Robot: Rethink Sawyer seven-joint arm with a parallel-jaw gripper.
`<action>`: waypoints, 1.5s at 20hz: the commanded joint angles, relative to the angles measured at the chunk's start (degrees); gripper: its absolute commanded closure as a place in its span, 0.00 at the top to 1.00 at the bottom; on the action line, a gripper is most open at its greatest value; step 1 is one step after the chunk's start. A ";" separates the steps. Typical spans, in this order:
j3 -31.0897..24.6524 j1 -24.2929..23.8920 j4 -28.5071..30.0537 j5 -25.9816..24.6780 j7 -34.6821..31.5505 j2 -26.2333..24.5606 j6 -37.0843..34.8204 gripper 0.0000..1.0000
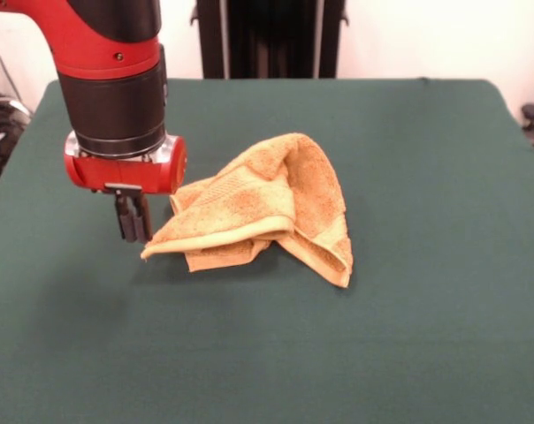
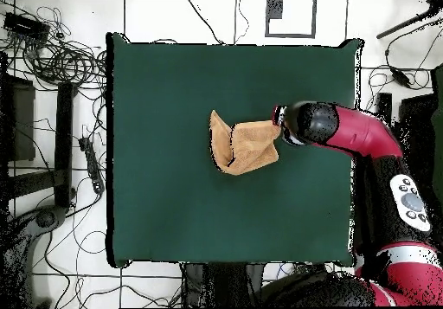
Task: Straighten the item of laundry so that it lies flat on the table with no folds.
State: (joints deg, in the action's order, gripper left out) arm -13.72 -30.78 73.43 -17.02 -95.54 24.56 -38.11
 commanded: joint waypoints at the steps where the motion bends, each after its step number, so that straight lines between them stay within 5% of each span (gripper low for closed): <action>1: -3.95 1.40 5.56 -2.74 3.42 1.23 1.50 0.00; 2: -4.34 1.05 5.80 -2.87 4.04 1.27 1.67 0.00; 3: -4.67 0.88 5.77 -3.06 4.41 1.27 1.52 1.00; 9: -4.35 1.50 3.89 -3.05 5.73 0.96 -2.65 1.00; 10: -4.44 1.45 3.89 -2.94 5.63 0.97 -2.81 0.00; 19: -4.32 1.48 5.61 -0.63 2.35 1.28 -4.33 0.00; 30: -5.12 3.92 18.72 5.74 -6.24 13.21 -2.51 0.00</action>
State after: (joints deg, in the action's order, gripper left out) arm -13.77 -30.29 79.90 -15.65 -95.54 31.29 -38.12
